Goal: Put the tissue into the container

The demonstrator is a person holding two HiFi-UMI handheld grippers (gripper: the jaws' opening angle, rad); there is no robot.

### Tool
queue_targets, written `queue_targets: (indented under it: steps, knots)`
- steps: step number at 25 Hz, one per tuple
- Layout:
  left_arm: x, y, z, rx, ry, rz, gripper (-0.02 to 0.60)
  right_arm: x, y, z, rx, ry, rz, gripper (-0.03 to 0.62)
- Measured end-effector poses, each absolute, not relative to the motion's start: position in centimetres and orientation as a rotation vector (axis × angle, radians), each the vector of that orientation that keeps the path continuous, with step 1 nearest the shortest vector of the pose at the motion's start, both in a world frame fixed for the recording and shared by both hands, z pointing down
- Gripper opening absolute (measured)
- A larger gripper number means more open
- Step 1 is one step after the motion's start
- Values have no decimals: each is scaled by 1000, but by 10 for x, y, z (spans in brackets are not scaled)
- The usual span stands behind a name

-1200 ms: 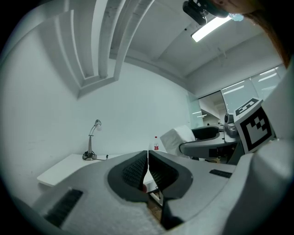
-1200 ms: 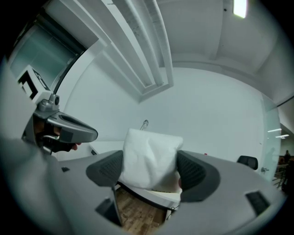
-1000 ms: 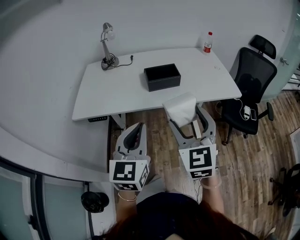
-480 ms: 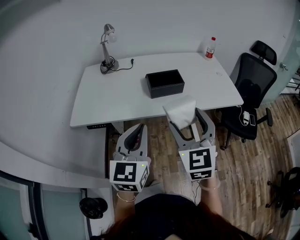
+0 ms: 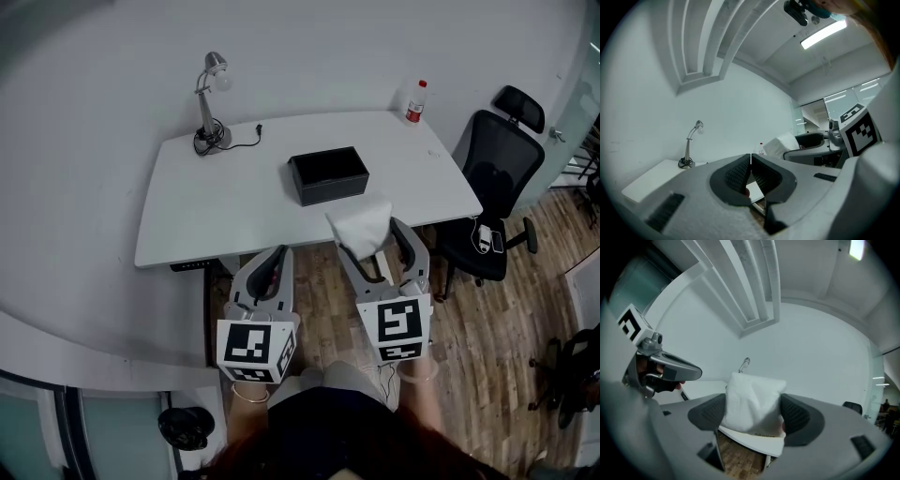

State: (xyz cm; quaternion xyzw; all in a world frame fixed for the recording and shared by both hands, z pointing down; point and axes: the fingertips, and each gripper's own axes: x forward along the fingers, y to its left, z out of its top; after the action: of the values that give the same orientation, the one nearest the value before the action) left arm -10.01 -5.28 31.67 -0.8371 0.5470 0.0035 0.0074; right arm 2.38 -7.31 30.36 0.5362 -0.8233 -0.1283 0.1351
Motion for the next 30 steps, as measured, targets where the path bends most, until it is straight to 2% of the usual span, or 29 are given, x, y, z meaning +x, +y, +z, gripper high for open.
queue_targets:
  steps: [30]
  knots:
    - [-95,-145,328,-2679,1633,-62,28,21,-162,324,1561,-2341,-296,382]
